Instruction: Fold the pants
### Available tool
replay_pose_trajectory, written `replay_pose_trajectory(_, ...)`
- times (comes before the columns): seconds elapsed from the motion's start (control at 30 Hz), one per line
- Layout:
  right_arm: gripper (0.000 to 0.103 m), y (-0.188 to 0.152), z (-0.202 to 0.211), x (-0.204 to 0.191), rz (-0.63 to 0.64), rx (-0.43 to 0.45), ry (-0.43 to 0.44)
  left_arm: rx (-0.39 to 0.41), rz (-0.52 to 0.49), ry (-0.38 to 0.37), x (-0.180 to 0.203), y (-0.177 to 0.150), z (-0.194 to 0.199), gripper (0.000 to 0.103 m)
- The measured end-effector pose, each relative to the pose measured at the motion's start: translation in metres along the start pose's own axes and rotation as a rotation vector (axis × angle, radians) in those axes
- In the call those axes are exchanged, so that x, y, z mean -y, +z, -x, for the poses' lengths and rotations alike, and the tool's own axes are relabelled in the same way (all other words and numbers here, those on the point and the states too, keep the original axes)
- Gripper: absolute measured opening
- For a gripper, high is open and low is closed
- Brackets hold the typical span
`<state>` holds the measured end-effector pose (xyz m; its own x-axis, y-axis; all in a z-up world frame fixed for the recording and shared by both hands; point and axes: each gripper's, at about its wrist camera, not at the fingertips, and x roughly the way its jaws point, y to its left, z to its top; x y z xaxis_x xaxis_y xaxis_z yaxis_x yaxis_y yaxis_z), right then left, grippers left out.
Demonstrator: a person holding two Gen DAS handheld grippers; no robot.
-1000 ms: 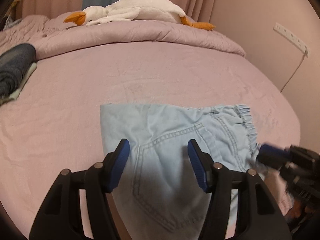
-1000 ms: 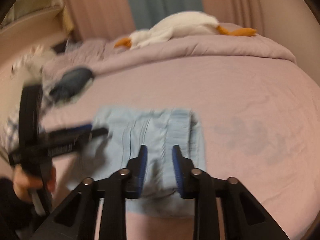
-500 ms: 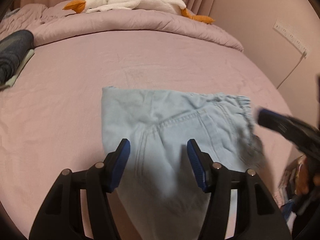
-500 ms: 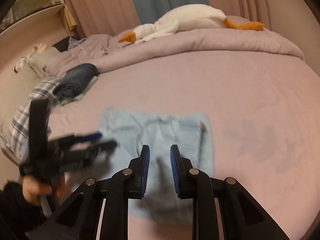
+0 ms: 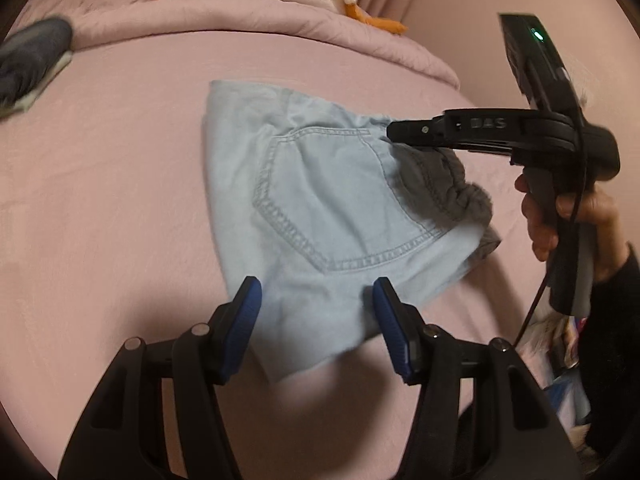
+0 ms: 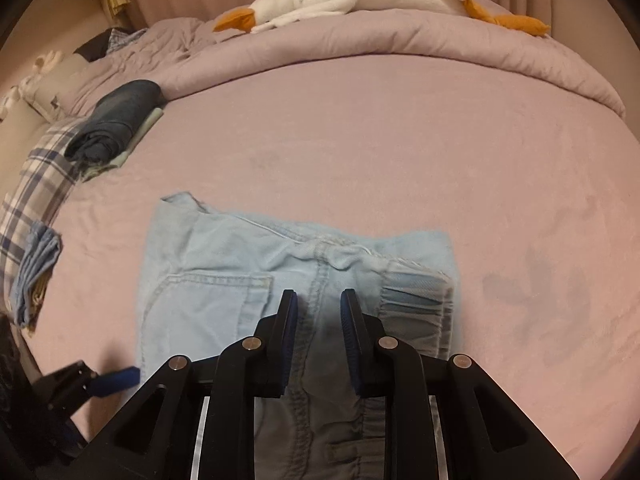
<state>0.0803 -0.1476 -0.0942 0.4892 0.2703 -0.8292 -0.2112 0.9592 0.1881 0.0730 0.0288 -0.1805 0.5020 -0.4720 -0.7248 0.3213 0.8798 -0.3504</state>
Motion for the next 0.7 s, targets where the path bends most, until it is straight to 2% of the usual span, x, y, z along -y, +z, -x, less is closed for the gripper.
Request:
replay_pose_trajectory(0.1, 0.025, 0.013, 0.007, -0.01, 0.015, 0.018, 0.131, 0.012, 0.096, -0.002, -0.017, -0.004, 0.007, 0.059)
replay_pose_trajectory(0.2, 0.029, 0.03, -0.001, -0.021, 0.009, -0.01, 0.224, 0.001, 0.193, -0.066, -0.032, -0.005, 0.004, 0.059)
replay_pose_trajectory(0.27, 0.031, 0.042, -0.015, -0.033, 0.011, -0.037, 0.27, -0.008, 0.193, -0.078, -0.03, -0.002, 0.002, 0.055)
replay_pose_trajectory(0.33, 0.031, 0.05, -0.03, -0.045, 0.017, -0.061, 0.31, -0.023, 0.17, -0.067, -0.026, 0.003, -0.002, 0.042)
replay_pose_trajectory(0.43, 0.031, 0.062, -0.051, -0.065, 0.04, -0.095, 0.345, -0.038, 0.172, -0.059, -0.026, 0.006, -0.005, 0.039)
replay_pose_trajectory(0.53, 0.031, 0.066, -0.064, -0.081, 0.105, -0.116, 0.319, -0.052, 0.186, -0.067, -0.028, 0.008, -0.008, 0.035)
replay_pose_trajectory(0.57, 0.026, 0.064, -0.071, -0.089, 0.156, -0.147, 0.252, -0.057, 0.184, -0.065, -0.028, 0.008, -0.008, 0.034)
replay_pose_trajectory(0.6, 0.012, 0.063, -0.076, -0.095, 0.199, -0.168, 0.196, -0.058, 0.181, -0.063, -0.028, 0.009, -0.008, 0.034)
replay_pose_trajectory(0.63, 0.009, 0.06, -0.083, -0.103, 0.244, -0.185, 0.121, -0.058, 0.176, -0.058, -0.026, 0.009, -0.008, 0.034)
replay_pose_trajectory(0.7, 0.002, 0.06, -0.088, -0.103, 0.23, -0.185, 0.097, -0.058, 0.168, -0.05, -0.024, 0.009, -0.006, 0.034)
